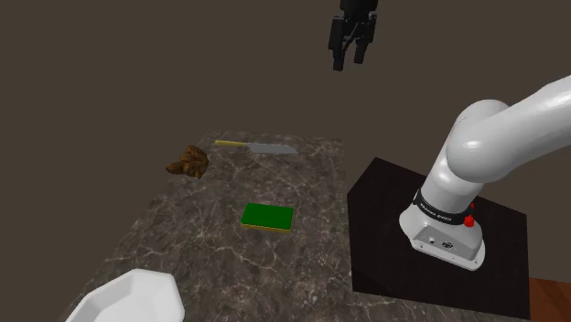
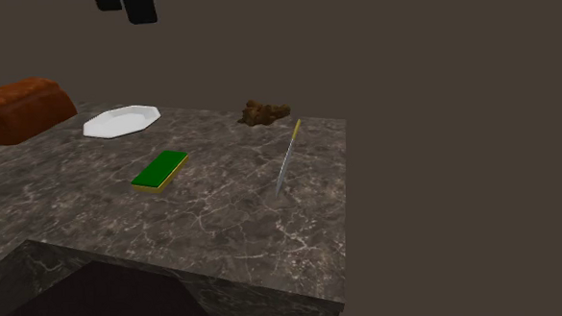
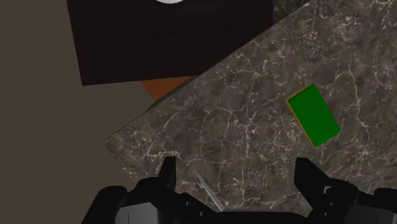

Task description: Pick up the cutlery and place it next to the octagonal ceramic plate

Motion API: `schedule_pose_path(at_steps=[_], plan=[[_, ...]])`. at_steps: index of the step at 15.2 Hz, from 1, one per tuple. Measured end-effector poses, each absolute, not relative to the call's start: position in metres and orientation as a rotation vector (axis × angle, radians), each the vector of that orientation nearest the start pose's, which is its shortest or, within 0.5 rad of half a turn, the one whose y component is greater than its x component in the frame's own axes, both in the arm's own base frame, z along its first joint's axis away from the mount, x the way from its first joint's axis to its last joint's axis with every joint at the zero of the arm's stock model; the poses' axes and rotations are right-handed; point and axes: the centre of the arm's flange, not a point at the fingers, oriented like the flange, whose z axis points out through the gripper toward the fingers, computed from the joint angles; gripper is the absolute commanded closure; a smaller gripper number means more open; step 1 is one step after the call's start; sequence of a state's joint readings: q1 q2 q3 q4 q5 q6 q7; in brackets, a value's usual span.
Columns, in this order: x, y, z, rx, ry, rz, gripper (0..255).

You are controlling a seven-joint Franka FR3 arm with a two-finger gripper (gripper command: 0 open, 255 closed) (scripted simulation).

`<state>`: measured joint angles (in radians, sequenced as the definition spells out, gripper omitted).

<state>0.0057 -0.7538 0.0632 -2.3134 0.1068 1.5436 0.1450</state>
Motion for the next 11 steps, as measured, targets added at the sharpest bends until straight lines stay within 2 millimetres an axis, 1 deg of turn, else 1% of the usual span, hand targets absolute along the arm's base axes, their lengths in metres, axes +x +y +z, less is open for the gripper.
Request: schedule_pose_path(at_steps=[1,2,4,7,8,9,10,11], plan=[[0.312,0.039,0.598,-3.077,0.141,0.036,0],[0.315,0.039,0.593,-3.078,0.128,0.036,0],[0.328,0.038,0.581,-3.082,0.085,0.037,0],[0.360,0.038,0.552,-3.087,0.008,0.037,0],[0.371,0.037,0.546,-3.089,-0.019,0.037,0],[0.378,0.033,0.536,-3.090,-0.045,0.036,0],[0.390,0.031,0.528,-3.091,-0.071,0.035,0],[0.396,0.036,0.519,-3.091,-0.099,0.035,0]])
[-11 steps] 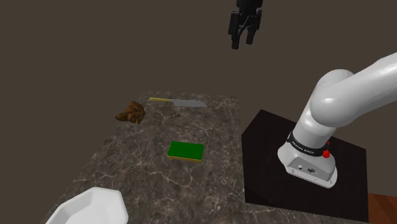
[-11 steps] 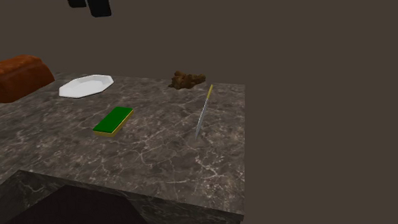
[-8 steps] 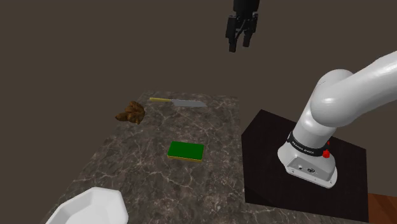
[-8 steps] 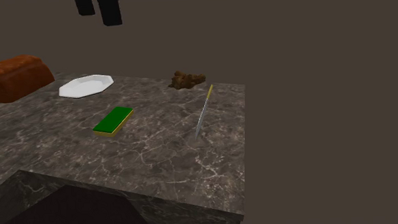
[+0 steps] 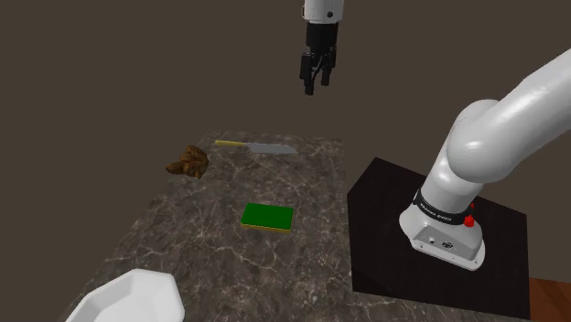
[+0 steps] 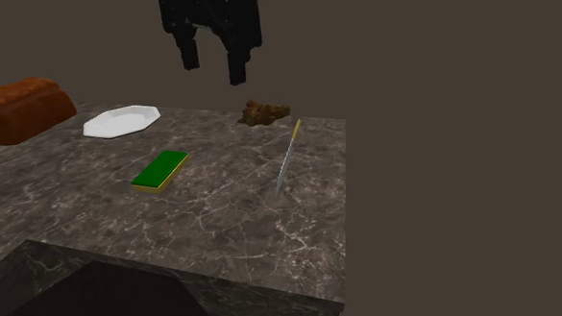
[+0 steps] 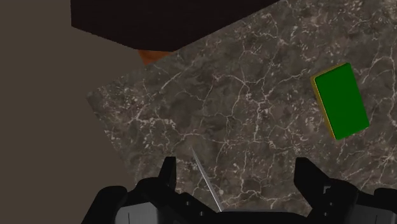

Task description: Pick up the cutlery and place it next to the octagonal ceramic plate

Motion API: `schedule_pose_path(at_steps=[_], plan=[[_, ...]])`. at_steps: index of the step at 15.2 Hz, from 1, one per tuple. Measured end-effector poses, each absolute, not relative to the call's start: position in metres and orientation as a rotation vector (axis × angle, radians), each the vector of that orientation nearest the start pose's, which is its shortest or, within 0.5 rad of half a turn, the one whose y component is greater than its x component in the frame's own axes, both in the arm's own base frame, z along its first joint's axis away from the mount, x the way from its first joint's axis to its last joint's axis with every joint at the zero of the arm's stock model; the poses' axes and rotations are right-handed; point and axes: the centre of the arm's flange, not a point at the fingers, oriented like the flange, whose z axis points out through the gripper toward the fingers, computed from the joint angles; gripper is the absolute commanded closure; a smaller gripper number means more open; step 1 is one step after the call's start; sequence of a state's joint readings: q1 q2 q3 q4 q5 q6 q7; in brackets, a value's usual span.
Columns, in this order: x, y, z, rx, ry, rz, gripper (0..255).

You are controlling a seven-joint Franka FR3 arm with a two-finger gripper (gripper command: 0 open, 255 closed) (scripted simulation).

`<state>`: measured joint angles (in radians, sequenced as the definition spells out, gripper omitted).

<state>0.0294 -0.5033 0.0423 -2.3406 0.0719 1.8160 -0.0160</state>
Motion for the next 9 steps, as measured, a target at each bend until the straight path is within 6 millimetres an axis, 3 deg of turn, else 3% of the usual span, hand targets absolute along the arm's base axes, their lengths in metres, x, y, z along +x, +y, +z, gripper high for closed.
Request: schedule_pose_path(at_steps=[9], plan=[[0.481,0.048,0.430,-3.087,-0.343,0.033,0]])
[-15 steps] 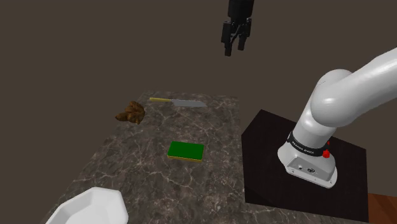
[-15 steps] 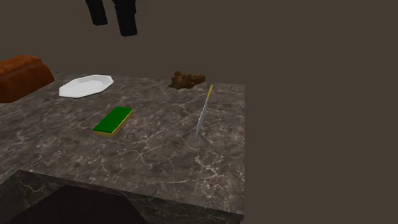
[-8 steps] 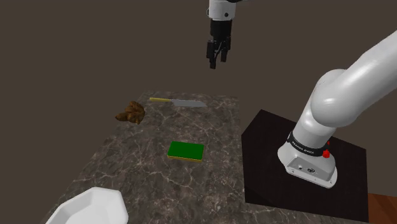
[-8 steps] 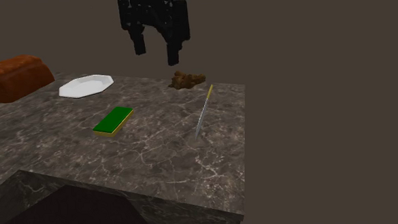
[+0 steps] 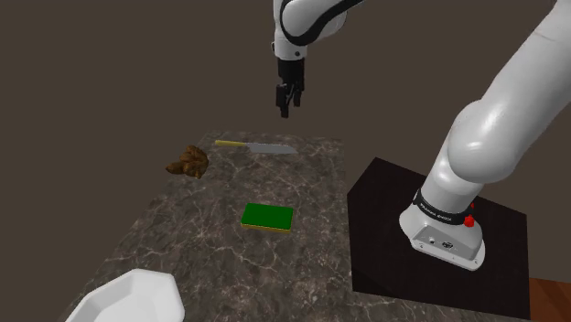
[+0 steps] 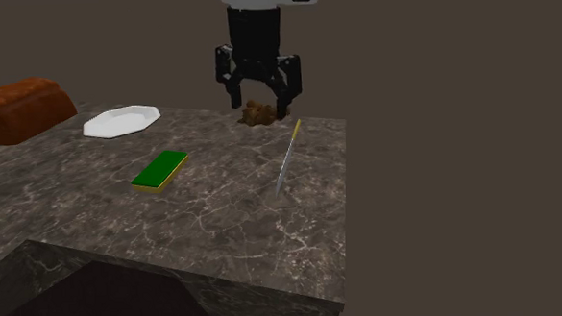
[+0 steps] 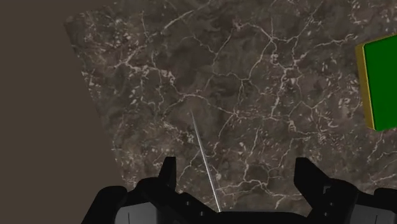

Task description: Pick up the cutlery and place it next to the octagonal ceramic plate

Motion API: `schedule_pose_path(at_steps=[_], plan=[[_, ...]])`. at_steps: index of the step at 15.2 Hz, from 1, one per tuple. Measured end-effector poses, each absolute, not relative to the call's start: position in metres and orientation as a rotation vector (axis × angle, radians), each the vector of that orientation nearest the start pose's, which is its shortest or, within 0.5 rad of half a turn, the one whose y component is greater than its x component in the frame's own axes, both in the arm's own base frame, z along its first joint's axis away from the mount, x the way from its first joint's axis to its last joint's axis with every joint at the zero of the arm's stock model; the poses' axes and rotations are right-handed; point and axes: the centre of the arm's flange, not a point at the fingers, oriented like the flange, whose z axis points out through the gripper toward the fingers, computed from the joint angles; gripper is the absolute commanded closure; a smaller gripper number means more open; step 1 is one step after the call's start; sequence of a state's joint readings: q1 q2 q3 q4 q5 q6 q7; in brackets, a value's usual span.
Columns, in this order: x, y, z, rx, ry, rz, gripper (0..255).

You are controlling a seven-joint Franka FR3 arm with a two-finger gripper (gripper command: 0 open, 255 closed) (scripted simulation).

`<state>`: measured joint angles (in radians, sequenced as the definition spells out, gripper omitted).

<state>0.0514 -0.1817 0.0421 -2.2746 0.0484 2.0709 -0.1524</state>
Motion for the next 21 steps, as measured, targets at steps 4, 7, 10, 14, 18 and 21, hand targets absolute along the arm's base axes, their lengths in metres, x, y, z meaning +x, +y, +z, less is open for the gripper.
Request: schedule_pose_path(at_steps=[4,7,10,14,18,21], plan=[[0.520,0.056,0.396,-3.079,-0.452,0.030,0],[0.547,0.067,0.366,-3.071,-0.534,0.029,0],[0.576,0.073,0.343,-3.060,-0.616,0.028,0],[0.610,0.090,0.305,-3.043,-0.723,0.026,0],[0.622,0.095,0.279,-3.034,-0.768,0.026,0],[0.623,0.096,0.262,-3.034,-0.770,0.026,0]])
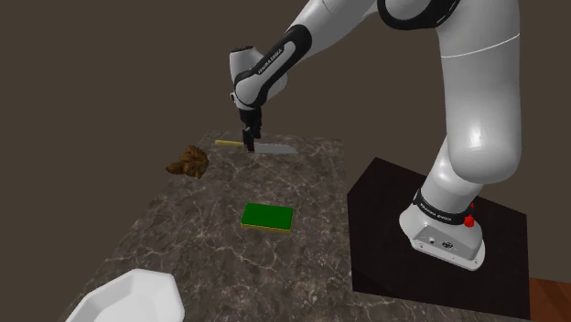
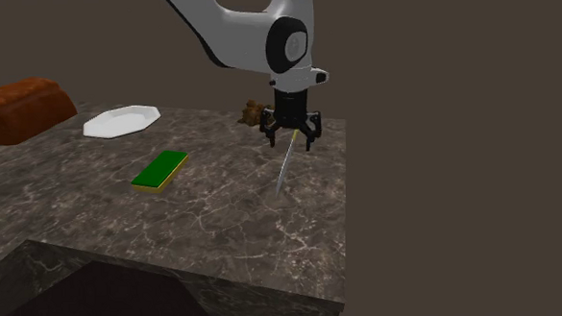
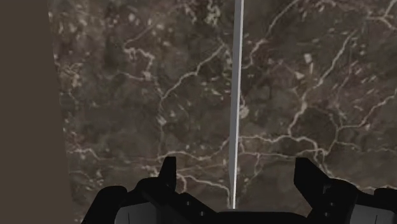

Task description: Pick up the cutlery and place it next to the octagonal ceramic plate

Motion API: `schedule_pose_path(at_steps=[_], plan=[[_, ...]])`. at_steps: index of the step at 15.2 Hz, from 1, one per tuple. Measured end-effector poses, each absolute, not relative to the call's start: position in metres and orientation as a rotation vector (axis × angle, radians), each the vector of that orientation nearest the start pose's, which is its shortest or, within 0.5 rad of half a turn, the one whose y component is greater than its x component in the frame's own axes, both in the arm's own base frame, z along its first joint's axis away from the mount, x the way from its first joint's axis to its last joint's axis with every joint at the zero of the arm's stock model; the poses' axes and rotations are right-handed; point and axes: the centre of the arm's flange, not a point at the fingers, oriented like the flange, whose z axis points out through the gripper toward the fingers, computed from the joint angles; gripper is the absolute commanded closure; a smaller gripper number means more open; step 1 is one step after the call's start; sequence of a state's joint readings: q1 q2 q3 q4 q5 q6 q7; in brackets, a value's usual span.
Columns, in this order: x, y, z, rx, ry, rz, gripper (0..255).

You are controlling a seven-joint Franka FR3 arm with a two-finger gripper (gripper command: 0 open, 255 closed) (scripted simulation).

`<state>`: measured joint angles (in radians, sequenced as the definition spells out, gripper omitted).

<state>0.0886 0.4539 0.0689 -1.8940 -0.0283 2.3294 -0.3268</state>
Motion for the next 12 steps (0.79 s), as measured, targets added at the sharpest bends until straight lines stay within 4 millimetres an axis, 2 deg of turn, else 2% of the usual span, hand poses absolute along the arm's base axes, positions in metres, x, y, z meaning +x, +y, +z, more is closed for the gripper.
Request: schedule_pose_path(at_steps=[3,8,9,12], plan=[[0.6223,0.0970,0.2509,-3.034,-0.771,0.026,0],[0.6226,0.0962,0.2485,-3.034,-0.771,0.025,0],[0.6226,0.0962,0.2485,-3.034,-0.771,0.025,255],[0.6226,0.0962,0.2485,-3.034,-0.771,0.025,255]])
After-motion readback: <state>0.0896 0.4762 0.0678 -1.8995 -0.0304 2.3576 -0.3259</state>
